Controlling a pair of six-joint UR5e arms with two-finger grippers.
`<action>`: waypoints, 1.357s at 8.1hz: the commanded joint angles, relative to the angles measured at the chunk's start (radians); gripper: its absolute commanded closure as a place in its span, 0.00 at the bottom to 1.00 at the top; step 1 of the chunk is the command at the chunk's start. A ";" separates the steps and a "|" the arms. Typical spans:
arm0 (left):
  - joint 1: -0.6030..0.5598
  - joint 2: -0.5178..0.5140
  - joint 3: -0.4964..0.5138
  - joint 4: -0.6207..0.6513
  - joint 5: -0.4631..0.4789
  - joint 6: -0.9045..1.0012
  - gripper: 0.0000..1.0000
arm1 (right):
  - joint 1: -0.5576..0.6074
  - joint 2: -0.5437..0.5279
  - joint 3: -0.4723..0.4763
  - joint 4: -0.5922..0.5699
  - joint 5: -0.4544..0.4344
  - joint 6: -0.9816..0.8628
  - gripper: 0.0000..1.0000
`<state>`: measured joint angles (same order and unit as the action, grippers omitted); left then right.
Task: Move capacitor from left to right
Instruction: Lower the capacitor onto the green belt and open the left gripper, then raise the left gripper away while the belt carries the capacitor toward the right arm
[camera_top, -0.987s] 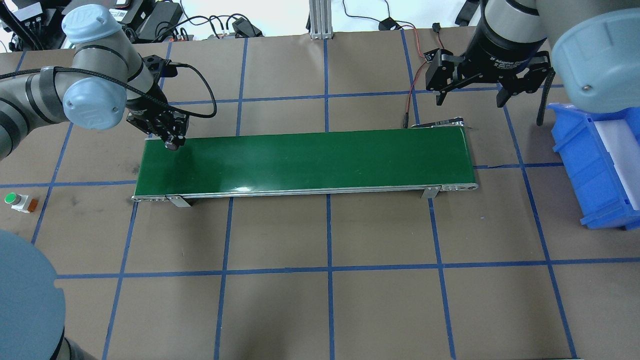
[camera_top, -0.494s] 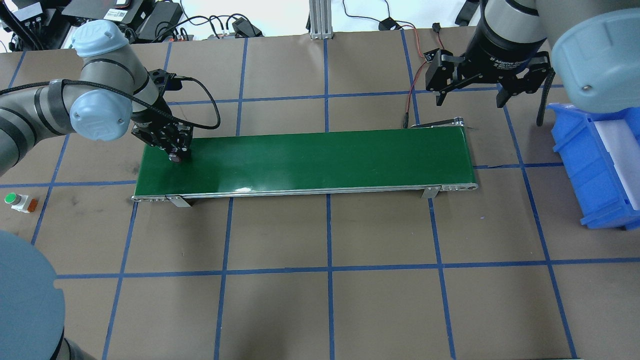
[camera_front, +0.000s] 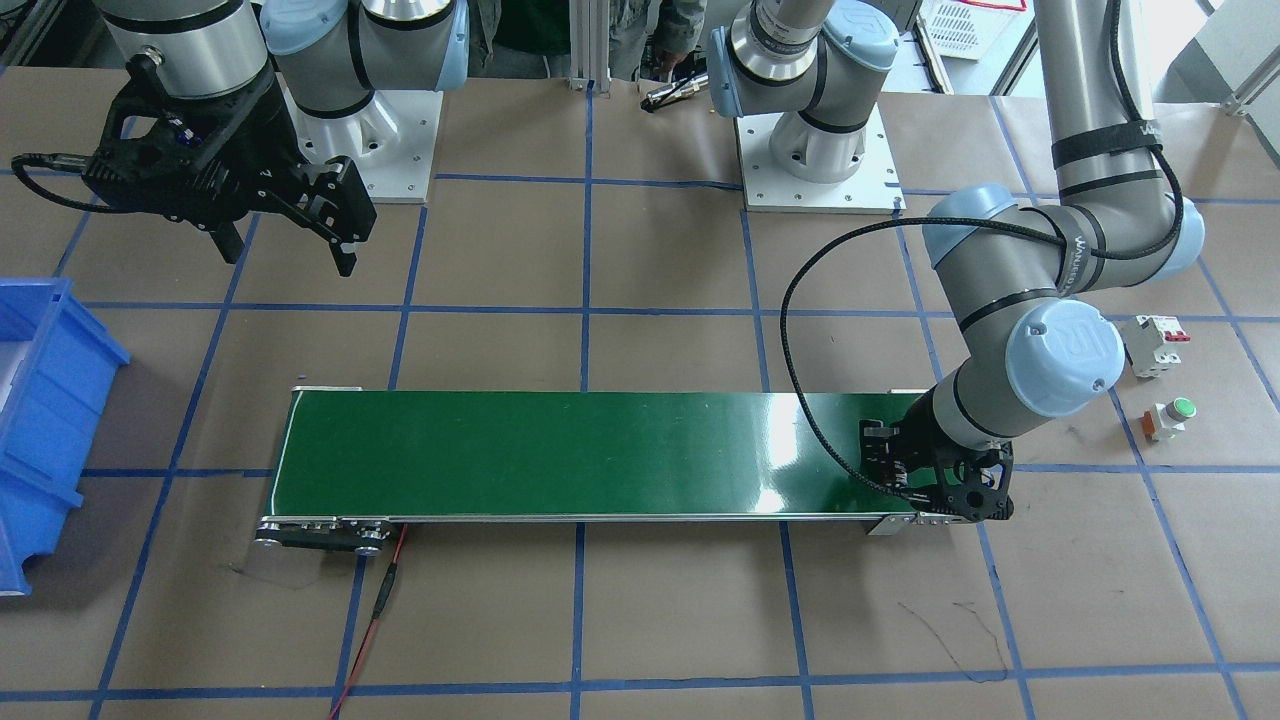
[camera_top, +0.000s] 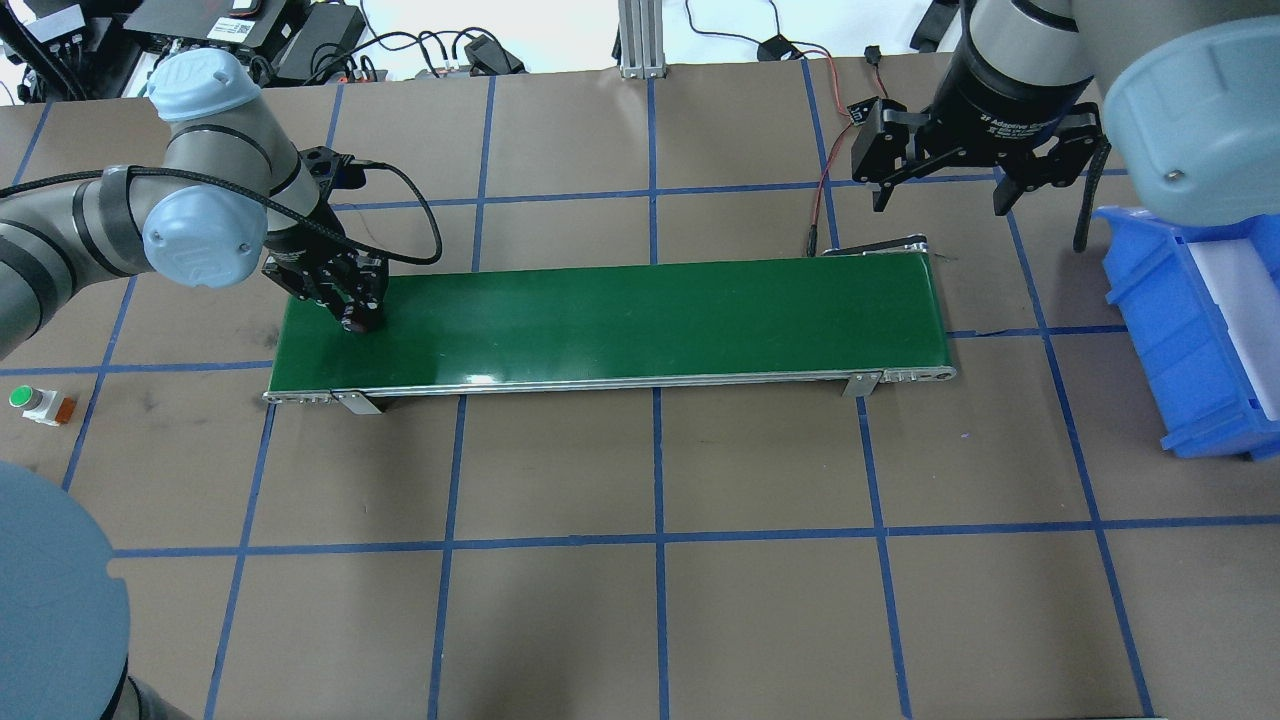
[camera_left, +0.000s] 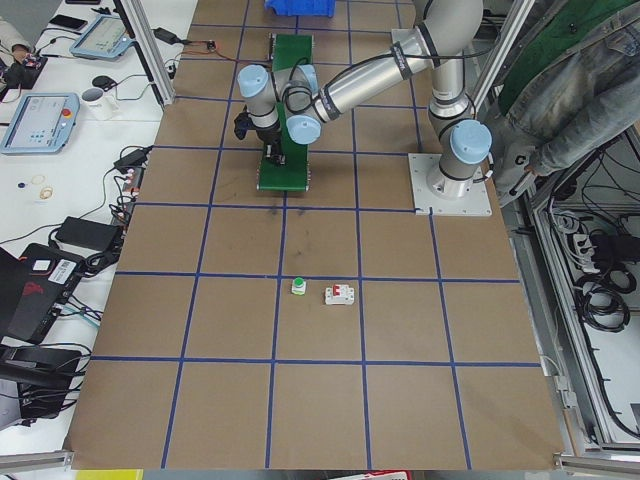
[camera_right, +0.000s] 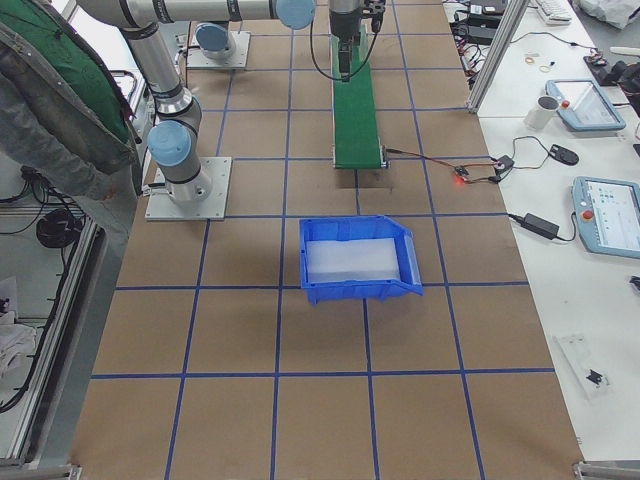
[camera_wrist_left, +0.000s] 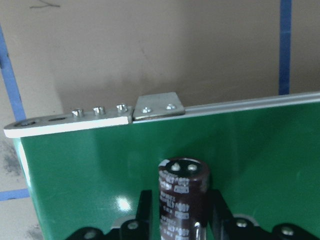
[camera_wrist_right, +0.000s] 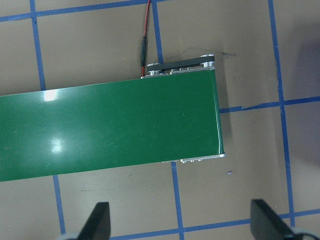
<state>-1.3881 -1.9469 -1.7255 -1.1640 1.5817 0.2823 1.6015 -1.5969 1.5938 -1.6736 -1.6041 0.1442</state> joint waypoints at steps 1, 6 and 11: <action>0.001 0.012 0.012 -0.010 0.015 0.000 0.00 | 0.000 0.000 0.000 0.000 0.000 0.000 0.00; 0.009 0.143 0.190 -0.059 0.070 0.005 0.00 | 0.000 0.000 0.000 0.000 0.001 0.000 0.00; 0.008 0.161 0.199 -0.164 0.206 -0.035 0.00 | -0.003 0.002 0.002 -0.002 0.004 -0.102 0.00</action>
<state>-1.3791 -1.7932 -1.5276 -1.2348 1.7104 0.2832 1.6002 -1.5968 1.5946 -1.6718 -1.6028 0.1342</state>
